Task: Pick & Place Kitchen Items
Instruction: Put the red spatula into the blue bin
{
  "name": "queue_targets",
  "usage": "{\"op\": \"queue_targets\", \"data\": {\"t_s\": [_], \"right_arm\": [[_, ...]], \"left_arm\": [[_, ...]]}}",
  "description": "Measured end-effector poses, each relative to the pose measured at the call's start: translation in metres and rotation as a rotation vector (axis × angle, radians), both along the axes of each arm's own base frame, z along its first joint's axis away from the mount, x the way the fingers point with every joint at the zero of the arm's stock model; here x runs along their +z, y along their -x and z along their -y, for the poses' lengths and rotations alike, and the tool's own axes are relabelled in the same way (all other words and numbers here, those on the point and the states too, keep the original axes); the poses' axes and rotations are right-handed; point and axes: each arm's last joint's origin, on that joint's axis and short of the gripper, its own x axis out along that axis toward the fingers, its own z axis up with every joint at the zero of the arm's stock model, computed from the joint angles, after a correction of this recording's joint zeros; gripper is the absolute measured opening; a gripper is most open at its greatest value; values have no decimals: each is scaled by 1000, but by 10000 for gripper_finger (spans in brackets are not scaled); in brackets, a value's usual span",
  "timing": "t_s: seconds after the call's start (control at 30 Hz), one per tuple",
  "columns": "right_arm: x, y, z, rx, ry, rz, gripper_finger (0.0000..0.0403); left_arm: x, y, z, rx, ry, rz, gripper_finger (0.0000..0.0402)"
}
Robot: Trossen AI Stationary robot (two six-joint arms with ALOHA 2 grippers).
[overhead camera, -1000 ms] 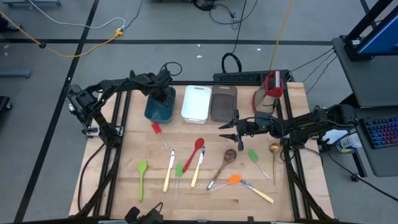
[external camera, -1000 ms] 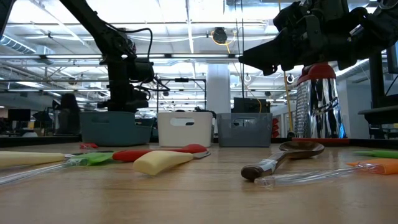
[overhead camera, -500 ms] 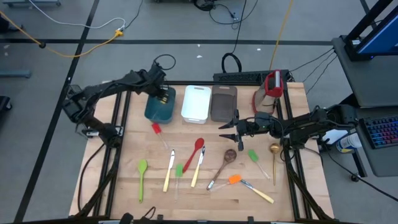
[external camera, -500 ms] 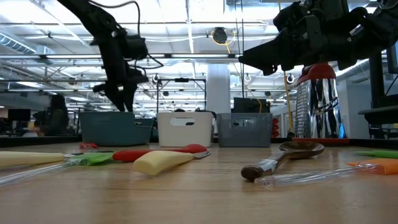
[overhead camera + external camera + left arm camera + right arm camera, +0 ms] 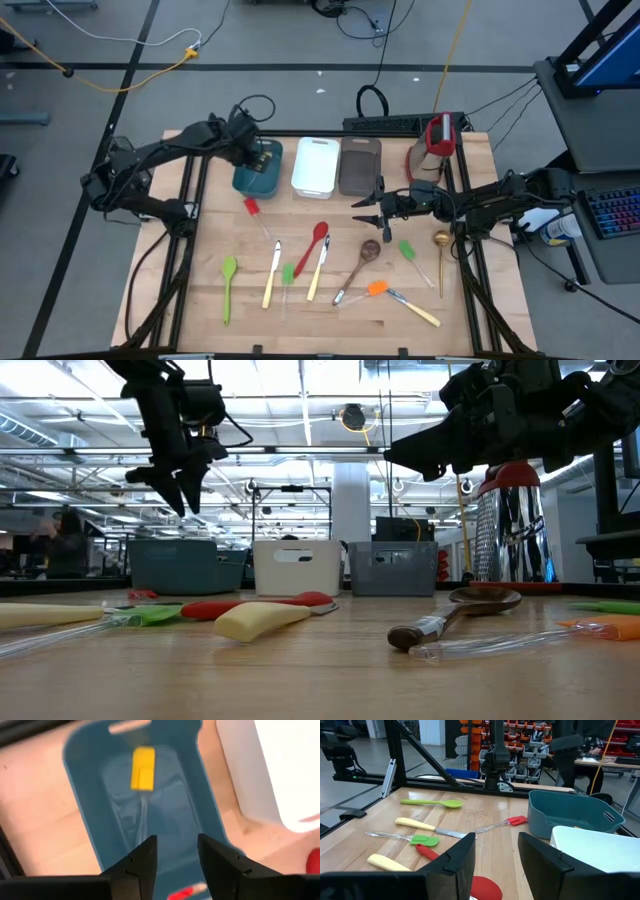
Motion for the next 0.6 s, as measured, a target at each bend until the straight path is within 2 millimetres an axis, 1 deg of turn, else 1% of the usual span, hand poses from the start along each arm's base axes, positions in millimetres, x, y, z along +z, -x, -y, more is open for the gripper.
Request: {"op": "queue_targets", "data": {"t_s": [0.2, 0.6], "right_arm": [[0, 0, 0, 0, 0, 0, 141], [0, 0, 0, 0, 0, 0, 141]], "left_arm": [[-3, -2, 20, -43, 120, -40, 145], [-5, -10, 53, -68, 197, -111, 145]]}}
